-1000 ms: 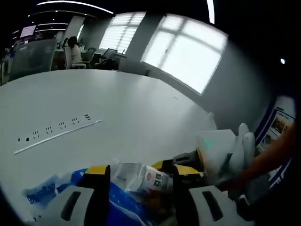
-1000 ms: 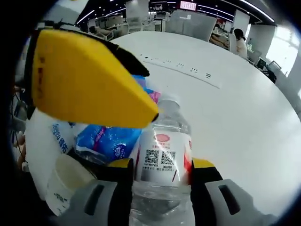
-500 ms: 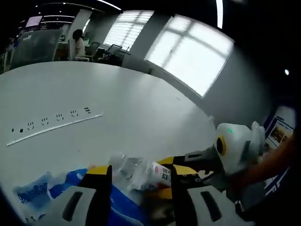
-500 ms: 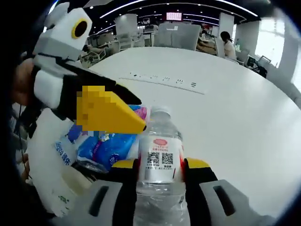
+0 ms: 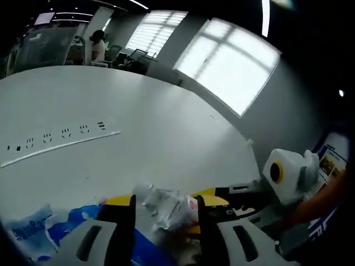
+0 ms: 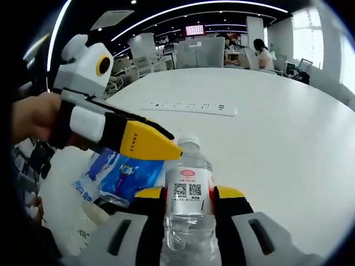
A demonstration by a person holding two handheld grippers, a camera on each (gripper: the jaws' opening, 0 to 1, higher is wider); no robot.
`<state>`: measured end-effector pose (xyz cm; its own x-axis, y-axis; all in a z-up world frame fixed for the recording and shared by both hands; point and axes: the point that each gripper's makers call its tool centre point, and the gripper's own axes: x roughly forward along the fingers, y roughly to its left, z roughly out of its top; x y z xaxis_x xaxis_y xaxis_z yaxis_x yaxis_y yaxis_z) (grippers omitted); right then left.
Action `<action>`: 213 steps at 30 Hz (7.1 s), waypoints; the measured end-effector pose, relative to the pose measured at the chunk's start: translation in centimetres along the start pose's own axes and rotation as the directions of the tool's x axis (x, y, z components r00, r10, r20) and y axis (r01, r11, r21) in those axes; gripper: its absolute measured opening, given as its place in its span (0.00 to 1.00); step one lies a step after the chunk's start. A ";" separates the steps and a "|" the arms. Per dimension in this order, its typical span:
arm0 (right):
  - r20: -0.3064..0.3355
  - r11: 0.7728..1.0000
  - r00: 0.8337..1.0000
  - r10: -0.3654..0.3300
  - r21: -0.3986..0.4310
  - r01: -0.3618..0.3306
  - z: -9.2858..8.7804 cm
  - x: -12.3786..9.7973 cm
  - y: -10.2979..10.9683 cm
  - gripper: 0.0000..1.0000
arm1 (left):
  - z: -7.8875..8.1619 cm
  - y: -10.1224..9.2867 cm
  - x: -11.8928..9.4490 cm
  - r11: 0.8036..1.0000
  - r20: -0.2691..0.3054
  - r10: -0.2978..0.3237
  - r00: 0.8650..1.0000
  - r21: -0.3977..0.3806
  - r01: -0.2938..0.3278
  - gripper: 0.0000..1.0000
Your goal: Arrange the tabletop items into an orderly group along one side of the table until the central work area is clear of visible clutter.
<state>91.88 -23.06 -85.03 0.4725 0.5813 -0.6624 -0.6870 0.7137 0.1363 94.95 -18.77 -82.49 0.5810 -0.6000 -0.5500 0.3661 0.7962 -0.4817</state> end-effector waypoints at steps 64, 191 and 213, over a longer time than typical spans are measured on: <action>0.129 0.996 0.992 -0.002 -0.090 0.014 0.5 -3.1 0.2 0.28 | 2.2 -1.4 0.2 0.986 0.025 0.132 0.991 -0.108 -0.129 0.20; 0.352 0.984 0.927 -0.132 -0.063 0.164 1.1 -16.5 2.9 0.18 | -8.2 -16.9 -1.4 0.849 0.060 -0.176 0.983 0.515 0.120 0.38; 0.390 0.988 0.913 -0.122 -0.042 0.150 3.5 -18.1 2.9 0.17 | -6.2 -18.1 -2.8 0.826 0.078 -0.185 0.980 0.553 0.112 0.35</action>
<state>83.29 -30.19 -70.05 0.7305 0.5956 -0.3340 -0.6307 0.7760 0.0043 82.20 -31.99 -76.44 0.5584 -0.7287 -0.3965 0.7690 0.6340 -0.0823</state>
